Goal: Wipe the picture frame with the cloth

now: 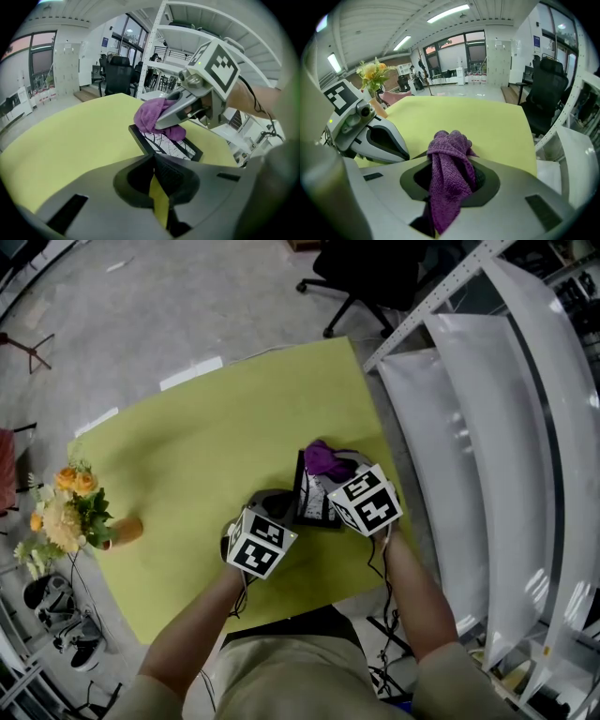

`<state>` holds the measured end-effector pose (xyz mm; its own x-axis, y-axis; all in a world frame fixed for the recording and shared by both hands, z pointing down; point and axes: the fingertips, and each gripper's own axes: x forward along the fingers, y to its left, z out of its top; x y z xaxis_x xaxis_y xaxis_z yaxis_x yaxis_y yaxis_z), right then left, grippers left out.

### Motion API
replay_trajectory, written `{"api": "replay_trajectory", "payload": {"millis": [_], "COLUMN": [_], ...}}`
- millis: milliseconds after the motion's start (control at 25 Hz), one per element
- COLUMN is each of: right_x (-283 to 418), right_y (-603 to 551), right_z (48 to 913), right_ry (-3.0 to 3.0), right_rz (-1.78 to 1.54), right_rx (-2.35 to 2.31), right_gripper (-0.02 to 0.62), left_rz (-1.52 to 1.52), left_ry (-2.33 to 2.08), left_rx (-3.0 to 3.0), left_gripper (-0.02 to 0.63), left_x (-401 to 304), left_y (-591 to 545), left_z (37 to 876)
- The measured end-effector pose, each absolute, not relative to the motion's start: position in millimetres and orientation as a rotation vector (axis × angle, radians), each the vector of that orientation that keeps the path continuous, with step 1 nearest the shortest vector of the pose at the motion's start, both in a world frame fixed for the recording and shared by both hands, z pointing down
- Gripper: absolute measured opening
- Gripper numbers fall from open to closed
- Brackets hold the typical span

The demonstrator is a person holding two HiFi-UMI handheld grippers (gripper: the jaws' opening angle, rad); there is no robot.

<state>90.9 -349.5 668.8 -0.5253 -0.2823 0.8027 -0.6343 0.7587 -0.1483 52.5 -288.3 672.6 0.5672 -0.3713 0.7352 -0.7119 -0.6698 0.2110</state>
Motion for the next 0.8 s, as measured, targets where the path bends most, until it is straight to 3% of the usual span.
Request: {"api": "replay_trajectory", "payload": {"millis": [360,560,800], "right_x": [153.1,110.0,58.9], "right_y": [-351.7,-337.9,-316.2], "right_z": [649.9,620.0,644.9], "right_ry": [-1.992,-2.151,-2.191], "right_rz": [0.539,0.554,0.574], "right_rx": [0.869,0.785,0.635], "right_gripper": [0.098,0.098,0.101], "left_rz": [0.908,0.905,0.939], "left_ry": [-0.901,-0.877,-0.864], "left_rx": [2.308,2.321,2.334], "left_gripper": [0.007,0.006,0.006], "left_x": [51.7,52.1,54.2], "left_y": [-288.5,-288.9,-288.7], "left_z": [672.7,673.3,672.2]}}
